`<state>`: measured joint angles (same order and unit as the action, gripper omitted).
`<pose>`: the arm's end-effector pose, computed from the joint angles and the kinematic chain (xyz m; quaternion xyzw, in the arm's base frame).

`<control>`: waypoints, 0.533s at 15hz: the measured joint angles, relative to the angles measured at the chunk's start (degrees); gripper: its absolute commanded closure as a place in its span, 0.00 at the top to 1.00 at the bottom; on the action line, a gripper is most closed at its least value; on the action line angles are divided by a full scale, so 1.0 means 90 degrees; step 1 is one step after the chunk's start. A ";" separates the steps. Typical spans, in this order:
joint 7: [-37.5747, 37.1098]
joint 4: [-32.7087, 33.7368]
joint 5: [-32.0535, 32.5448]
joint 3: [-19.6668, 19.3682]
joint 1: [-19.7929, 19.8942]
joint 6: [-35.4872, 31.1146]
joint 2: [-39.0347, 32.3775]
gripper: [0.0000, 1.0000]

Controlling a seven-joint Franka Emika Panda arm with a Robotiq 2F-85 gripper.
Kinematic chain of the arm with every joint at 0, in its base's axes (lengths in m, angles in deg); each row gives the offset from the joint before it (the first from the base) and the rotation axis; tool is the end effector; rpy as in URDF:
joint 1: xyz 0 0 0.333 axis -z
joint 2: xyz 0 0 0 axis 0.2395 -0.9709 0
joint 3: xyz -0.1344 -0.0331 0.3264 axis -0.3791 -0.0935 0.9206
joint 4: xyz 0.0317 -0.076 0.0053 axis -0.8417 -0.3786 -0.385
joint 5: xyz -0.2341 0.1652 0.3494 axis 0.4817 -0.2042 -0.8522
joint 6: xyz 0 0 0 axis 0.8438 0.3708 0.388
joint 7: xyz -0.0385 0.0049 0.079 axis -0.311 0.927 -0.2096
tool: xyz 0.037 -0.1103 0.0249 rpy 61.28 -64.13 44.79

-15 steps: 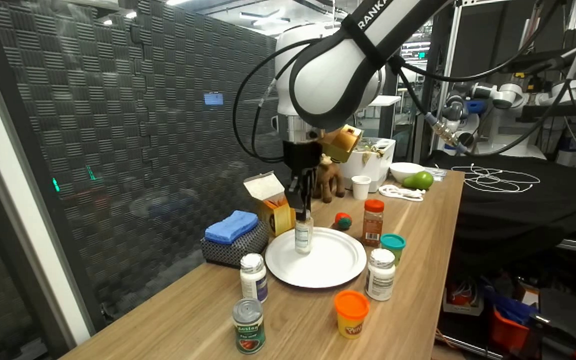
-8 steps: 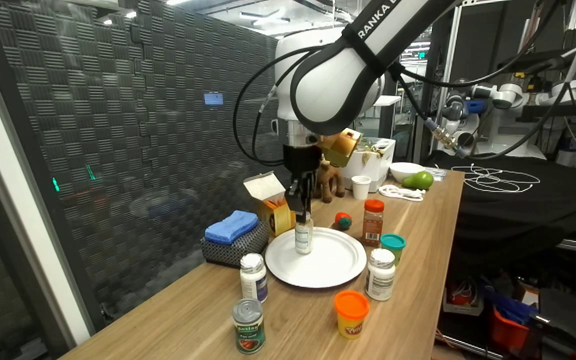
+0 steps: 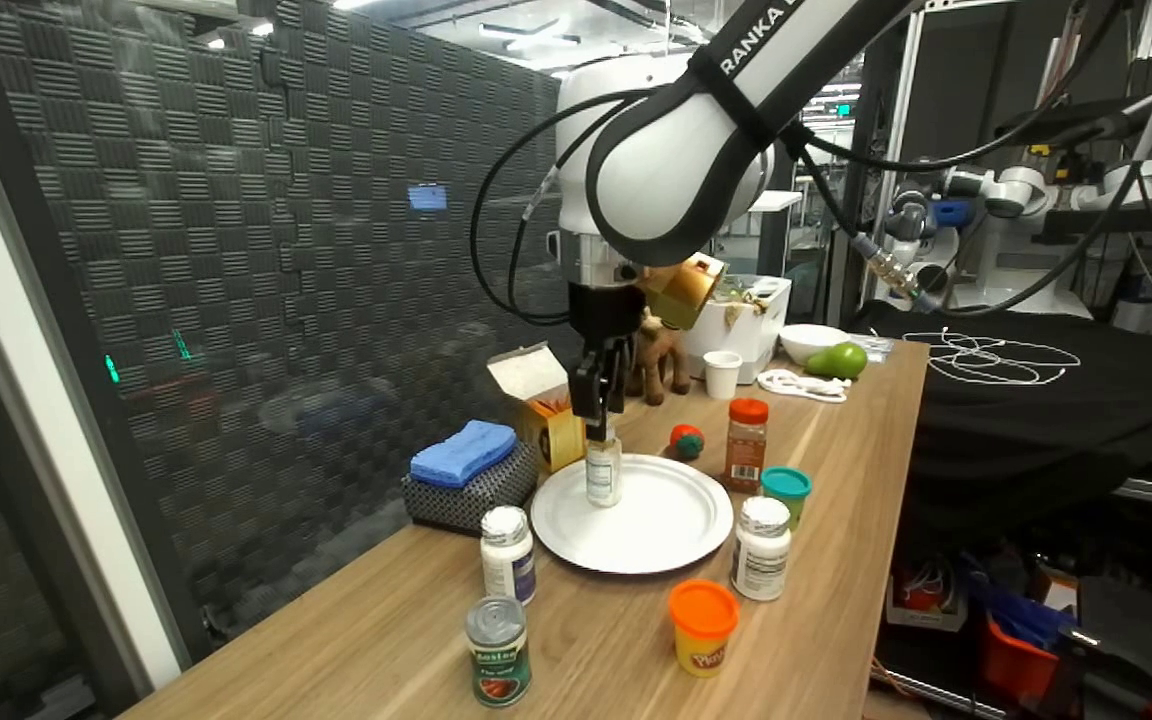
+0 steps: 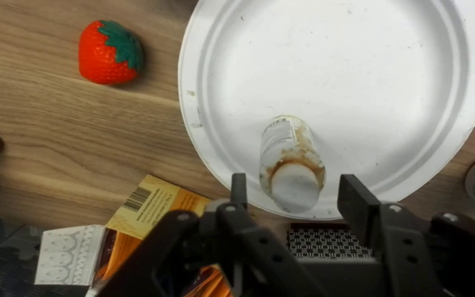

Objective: Pick up all the bottles and the orange ball from the table and put them in the plate

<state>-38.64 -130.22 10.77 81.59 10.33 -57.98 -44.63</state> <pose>0.6842 0.0529 0.2773 0.9809 0.1772 0.0456 0.0658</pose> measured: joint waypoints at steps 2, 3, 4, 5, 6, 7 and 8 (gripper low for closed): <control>-0.0016 -0.0049 -0.0017 -0.0038 0.0105 0.0020 0.0263 1.00; -0.0025 -0.0083 -0.0030 -0.0089 0.0179 0.0023 0.0428 1.00; -0.0035 -0.0122 -0.0034 -0.0159 0.0257 0.0027 0.0585 1.00; -0.0047 -0.0172 -0.0034 -0.0245 0.0346 0.0052 0.0725 1.00; -0.0059 -0.0223 -0.0034 -0.0343 0.0433 0.0080 0.0821 1.00; -0.0070 -0.0265 -0.0034 -0.0433 0.0514 0.0099 0.0863 1.00; -0.0073 -0.0306 -0.0034 -0.0514 0.0592 0.0121 0.0865 1.00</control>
<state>-39.29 -132.97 10.47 76.96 15.65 -56.89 -36.84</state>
